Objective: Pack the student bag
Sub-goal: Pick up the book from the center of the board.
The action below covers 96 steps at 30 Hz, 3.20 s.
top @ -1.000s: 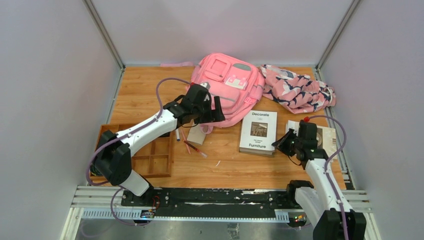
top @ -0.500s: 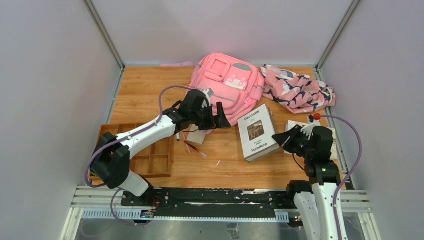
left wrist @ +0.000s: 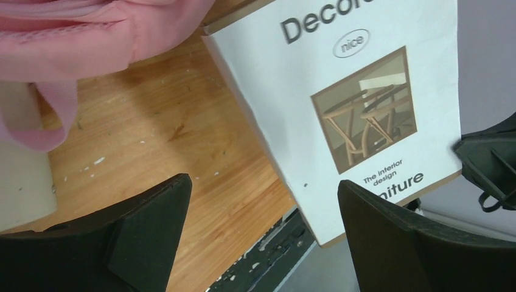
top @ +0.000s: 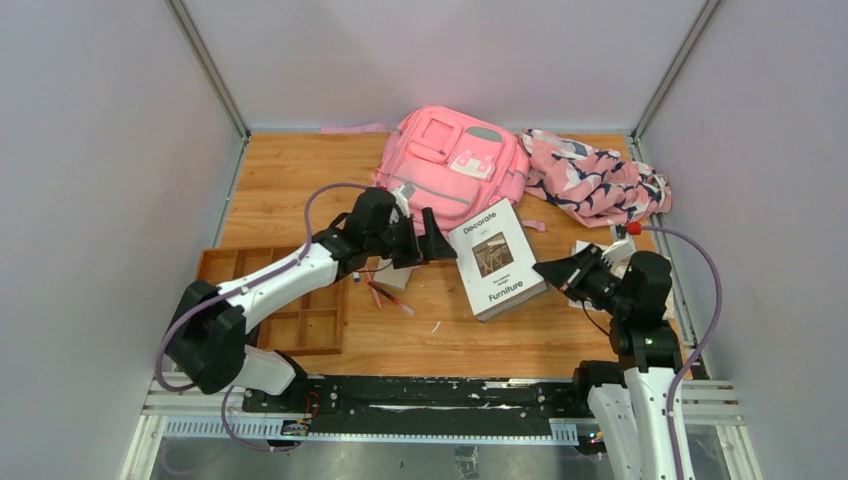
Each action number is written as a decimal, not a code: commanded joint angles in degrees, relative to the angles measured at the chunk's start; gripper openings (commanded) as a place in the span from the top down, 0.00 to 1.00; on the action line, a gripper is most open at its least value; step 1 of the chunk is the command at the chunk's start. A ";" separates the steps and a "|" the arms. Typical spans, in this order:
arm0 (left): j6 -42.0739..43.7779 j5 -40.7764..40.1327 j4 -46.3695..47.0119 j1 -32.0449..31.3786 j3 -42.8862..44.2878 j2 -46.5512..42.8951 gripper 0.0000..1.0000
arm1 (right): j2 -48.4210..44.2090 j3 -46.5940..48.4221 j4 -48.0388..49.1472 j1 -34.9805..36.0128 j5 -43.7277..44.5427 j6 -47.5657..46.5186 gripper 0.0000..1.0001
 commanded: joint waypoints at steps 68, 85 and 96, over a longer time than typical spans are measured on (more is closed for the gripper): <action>-27.87 1.68 42.22 6.27 -15.62 -11.00 0.68 | 16.01 -14.17 59.61 34.64 15.83 31.24 0.00; -27.89 -0.71 42.24 6.27 -20.06 -14.09 0.67 | 29.79 -11.08 76.55 40.77 24.47 35.76 0.19; -28.17 -1.96 42.27 6.27 -21.10 -13.69 0.36 | 32.47 -12.30 80.08 42.49 26.65 39.09 0.55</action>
